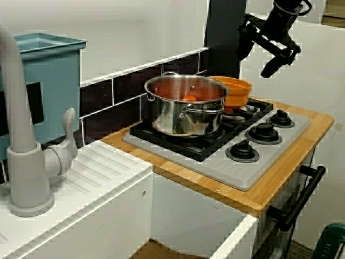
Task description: Lift pot from stove
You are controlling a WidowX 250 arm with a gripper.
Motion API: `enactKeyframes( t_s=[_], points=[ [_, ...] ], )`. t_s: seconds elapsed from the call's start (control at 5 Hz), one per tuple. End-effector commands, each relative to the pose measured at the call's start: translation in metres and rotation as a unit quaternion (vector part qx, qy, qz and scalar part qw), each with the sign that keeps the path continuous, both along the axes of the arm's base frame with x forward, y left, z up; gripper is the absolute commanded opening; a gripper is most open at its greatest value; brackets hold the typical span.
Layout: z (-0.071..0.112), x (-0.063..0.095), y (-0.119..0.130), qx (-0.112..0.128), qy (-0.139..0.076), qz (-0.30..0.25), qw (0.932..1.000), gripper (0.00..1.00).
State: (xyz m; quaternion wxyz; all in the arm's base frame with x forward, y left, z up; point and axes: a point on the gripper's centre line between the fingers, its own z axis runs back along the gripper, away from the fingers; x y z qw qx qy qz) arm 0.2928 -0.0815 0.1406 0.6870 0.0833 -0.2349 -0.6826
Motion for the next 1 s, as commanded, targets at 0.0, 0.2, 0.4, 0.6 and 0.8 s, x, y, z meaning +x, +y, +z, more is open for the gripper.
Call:
enactKeyframes(
  t_s=[0.0,0.2,0.4,0.6,0.8],
  points=[
    [-0.011,-0.006,-0.027,0.010,-0.015,-0.044,0.9989,1.00],
    [-0.016,-0.001,-0.026,0.015,-0.015,-0.042,0.9989,1.00],
    [-0.016,0.007,-0.023,0.012,-0.015,-0.035,0.9992,1.00],
    [-0.016,0.014,-0.021,0.008,-0.010,-0.028,0.9995,1.00],
    [-0.017,0.021,-0.019,0.008,-0.007,-0.023,0.9997,1.00]
  ],
)
